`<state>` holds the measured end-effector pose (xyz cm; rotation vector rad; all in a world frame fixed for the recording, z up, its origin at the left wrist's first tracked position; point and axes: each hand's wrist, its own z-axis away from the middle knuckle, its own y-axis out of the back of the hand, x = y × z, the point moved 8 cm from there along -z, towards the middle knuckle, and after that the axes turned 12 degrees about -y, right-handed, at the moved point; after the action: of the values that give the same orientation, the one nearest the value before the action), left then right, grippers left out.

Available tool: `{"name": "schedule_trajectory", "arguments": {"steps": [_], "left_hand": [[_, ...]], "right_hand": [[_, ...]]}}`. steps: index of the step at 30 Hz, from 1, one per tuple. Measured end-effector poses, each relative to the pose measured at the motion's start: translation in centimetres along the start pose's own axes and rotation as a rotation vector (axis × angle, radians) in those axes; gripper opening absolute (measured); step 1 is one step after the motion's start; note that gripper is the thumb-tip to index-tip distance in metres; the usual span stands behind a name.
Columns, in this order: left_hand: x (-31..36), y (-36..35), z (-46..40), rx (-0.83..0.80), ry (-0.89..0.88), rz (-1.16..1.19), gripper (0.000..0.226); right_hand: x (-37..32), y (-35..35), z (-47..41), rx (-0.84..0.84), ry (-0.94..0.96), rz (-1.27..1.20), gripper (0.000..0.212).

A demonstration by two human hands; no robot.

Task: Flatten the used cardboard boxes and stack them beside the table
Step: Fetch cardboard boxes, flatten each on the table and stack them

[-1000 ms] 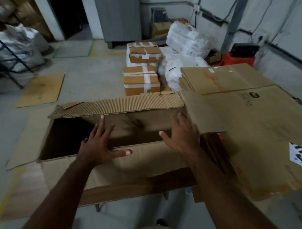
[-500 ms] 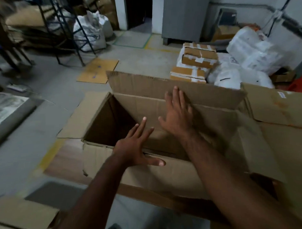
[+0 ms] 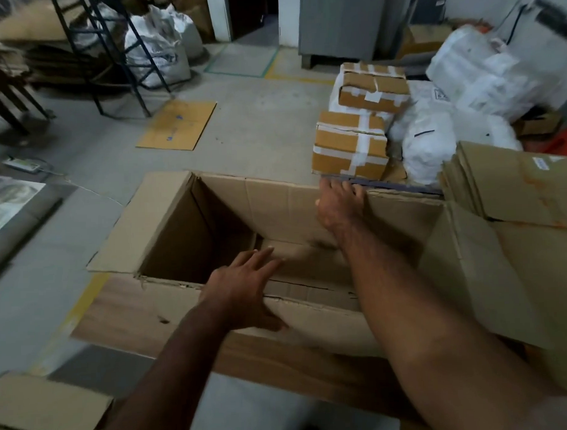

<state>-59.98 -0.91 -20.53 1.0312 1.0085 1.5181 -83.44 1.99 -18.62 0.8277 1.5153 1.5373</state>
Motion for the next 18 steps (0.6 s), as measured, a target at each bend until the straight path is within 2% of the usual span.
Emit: {"name": "schedule_trajectory", "arguments": {"steps": [3, 5, 7, 11, 14, 16, 18], "left_hand": [[0.3, 0.4, -0.1, -0.004, -0.012, -0.039, 0.103], [0.5, 0.5, -0.1, -0.013, -0.013, -0.043, 0.09], [0.5, 0.7, 0.1, 0.0, -0.011, -0.045, 0.076], [0.4, 0.3, 0.8, -0.001, -0.012, -0.069, 0.052], [0.5, 0.4, 1.7, 0.074, -0.002, -0.125, 0.051], [0.1, 0.6, 3.5, 0.198, 0.041, -0.166, 0.055], [-0.5, 0.4, 5.7, 0.316, 0.061, -0.177, 0.057]], "right_hand": [[0.2, 1.0, 1.3, -0.08, 0.038, -0.04, 0.068], [0.6, 2.6, 3.8, -0.066, 0.061, -0.09, 0.076], [1.1, 3.3, 8.0, -0.084, 0.091, -0.152, 0.082], [2.8, 1.1, 18.1, -0.238, 0.122, -0.204, 0.087], [5.5, -0.9, 21.9, -0.144, 0.06, -0.079, 0.069], [6.5, -1.2, 22.9, -0.017, 0.027, 0.004, 0.052], [6.4, -1.4, 23.4, 0.031, -0.008, 0.034, 0.045]]}}
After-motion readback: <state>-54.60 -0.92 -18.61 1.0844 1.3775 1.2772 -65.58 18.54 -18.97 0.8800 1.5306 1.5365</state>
